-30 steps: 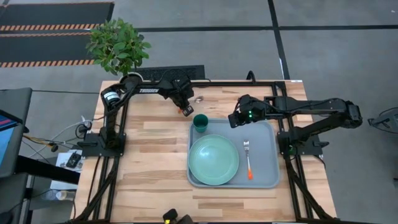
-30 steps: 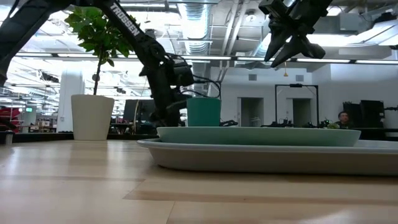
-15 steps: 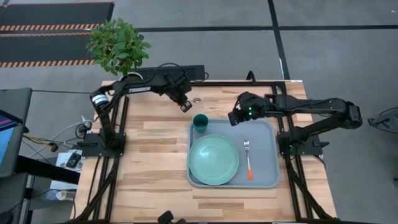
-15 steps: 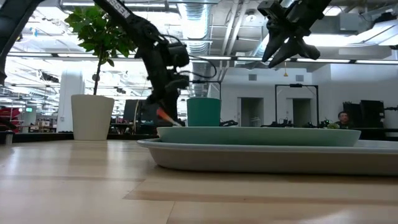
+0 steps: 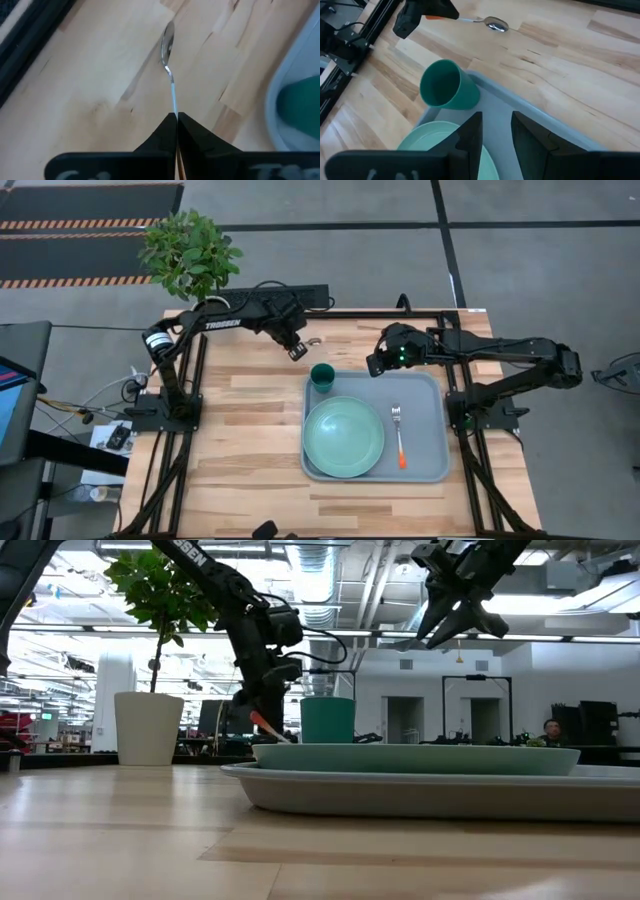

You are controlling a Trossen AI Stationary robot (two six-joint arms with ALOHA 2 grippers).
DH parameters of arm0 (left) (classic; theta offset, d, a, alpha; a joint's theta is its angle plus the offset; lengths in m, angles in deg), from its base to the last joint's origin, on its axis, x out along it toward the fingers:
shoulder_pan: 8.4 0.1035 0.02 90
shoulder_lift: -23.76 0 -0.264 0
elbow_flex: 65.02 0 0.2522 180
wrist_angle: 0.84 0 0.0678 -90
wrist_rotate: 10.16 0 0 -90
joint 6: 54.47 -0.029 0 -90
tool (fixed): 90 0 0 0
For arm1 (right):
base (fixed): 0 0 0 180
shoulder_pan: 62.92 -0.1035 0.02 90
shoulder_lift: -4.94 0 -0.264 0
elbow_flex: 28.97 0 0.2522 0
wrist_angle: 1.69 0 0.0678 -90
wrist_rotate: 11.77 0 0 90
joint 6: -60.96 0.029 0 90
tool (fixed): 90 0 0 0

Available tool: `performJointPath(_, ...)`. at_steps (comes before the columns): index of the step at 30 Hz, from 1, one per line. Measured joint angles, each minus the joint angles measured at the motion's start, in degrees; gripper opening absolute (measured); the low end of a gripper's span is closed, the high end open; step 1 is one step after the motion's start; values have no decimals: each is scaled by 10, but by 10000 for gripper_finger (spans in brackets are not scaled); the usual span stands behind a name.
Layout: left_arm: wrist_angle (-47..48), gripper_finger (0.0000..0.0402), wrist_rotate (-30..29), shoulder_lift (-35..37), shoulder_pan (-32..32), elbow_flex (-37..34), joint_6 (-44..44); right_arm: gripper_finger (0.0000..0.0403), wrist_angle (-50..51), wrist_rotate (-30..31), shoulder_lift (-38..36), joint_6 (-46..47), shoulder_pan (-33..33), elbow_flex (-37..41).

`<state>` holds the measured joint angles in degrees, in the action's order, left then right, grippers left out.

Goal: Pick and place plate/cup/fork/spoon on tray
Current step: Put the orange spoon on the blue tray to the right of the orange fork

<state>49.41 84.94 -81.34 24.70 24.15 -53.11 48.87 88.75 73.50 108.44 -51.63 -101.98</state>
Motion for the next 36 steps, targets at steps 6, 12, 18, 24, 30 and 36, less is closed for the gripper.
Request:
performJointPath(6,-3,0,0,0,0,-40,-2,129,0,0,0,0,0,0)
performJointPath(12,-38,0,-6,0,0,-79,2,129,0,0,1,0,0,0)
performJointPath(18,-73,0,-13,0,-2,-114,8,129,0,0,2,1,0,0)
performJointPath(24,-113,4,-16,0,-3,-135,15,129,0,-1,2,5,0,0)
performJointPath(30,-121,63,-28,0,-3,-129,25,129,1,-1,2,6,-9,0)
performJointPath(36,-126,158,-53,0,-3,-128,42,129,1,-1,2,6,-16,0)
